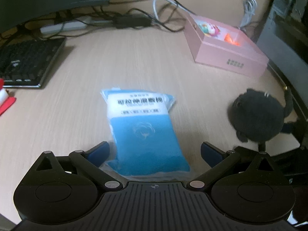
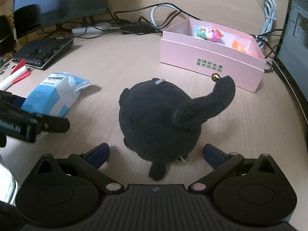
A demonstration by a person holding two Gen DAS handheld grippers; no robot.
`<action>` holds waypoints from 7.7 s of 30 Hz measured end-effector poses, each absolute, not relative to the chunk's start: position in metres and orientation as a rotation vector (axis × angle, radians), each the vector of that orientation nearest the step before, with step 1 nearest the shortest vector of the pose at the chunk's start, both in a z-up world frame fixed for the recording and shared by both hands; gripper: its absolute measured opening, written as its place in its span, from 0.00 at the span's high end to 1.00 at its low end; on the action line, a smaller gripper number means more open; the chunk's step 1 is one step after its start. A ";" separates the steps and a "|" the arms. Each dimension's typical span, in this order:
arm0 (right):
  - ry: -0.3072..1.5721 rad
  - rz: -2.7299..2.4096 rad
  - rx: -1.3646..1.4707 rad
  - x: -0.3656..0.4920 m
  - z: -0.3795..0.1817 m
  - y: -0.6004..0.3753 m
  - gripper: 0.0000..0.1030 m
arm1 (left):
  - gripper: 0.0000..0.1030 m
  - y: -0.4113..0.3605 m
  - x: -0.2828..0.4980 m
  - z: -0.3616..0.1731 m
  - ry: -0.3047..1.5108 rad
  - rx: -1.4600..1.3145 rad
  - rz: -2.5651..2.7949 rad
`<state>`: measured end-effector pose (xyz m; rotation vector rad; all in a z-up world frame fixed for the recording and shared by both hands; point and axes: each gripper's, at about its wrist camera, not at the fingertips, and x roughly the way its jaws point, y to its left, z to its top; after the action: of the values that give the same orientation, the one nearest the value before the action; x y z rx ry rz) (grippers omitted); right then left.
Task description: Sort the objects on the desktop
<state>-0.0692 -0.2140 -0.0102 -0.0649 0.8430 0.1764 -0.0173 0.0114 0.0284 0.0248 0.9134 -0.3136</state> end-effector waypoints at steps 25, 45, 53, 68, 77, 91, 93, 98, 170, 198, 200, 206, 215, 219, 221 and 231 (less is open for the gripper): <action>0.728 0.141 -0.094 -0.077 0.000 -0.212 0.30 | 0.29 -0.007 -0.006 0.033 0.934 0.153 -0.257; 0.593 -0.039 -0.042 -0.086 0.101 -0.268 0.30 | 0.45 -0.046 0.011 0.138 0.549 0.280 -0.491; 0.366 -0.151 0.061 -0.050 0.214 -0.304 0.30 | 0.45 -0.085 0.060 0.197 0.383 0.197 -0.606; 0.399 -0.222 0.127 0.067 0.199 -0.343 0.30 | 0.24 -0.143 0.165 0.106 0.607 0.139 -0.667; 0.647 -0.076 0.342 0.146 0.126 -0.346 0.30 | 0.14 -0.106 0.171 0.078 0.685 0.109 -0.546; 0.627 -0.297 0.254 0.119 0.089 -0.376 0.46 | 0.08 -0.124 0.168 0.070 0.714 0.147 -0.566; 0.655 -0.260 0.276 0.127 0.084 -0.375 0.51 | 0.08 -0.123 0.165 0.070 0.717 0.153 -0.573; 0.738 -0.222 0.318 0.154 0.047 -0.357 0.48 | 0.08 -0.112 0.166 0.072 0.720 0.144 -0.549; 0.718 0.019 0.219 0.183 0.072 -0.309 0.46 | 0.05 -0.100 0.162 0.053 0.847 0.098 -0.549; 0.624 -0.105 0.186 0.012 0.104 -0.326 0.13 | 0.00 -0.057 0.066 0.076 0.738 0.079 -0.450; 0.630 -0.124 0.183 -0.011 0.094 -0.318 0.05 | 0.00 -0.052 0.053 0.067 0.746 0.086 -0.457; 0.665 -0.146 0.101 -0.067 0.042 -0.273 0.00 | 0.00 -0.032 0.022 0.041 0.756 0.123 -0.445; 0.716 -0.177 0.099 -0.089 0.004 -0.253 0.00 | 0.00 -0.024 0.014 0.024 0.751 0.149 -0.423; 0.739 -0.200 0.076 -0.084 -0.003 -0.257 0.00 | 0.00 -0.028 0.013 0.014 0.761 0.134 -0.427; 0.755 -0.199 0.048 -0.080 -0.008 -0.258 0.00 | 0.00 -0.030 0.014 0.010 0.766 0.130 -0.420; 0.819 -0.129 0.044 -0.036 -0.019 -0.276 0.00 | 0.00 -0.054 0.029 -0.002 0.719 0.140 -0.324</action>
<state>-0.0364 -0.2756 -0.0191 0.0444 0.8192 -0.1292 0.0295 -0.0542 -0.0015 0.1399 0.7191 -0.3244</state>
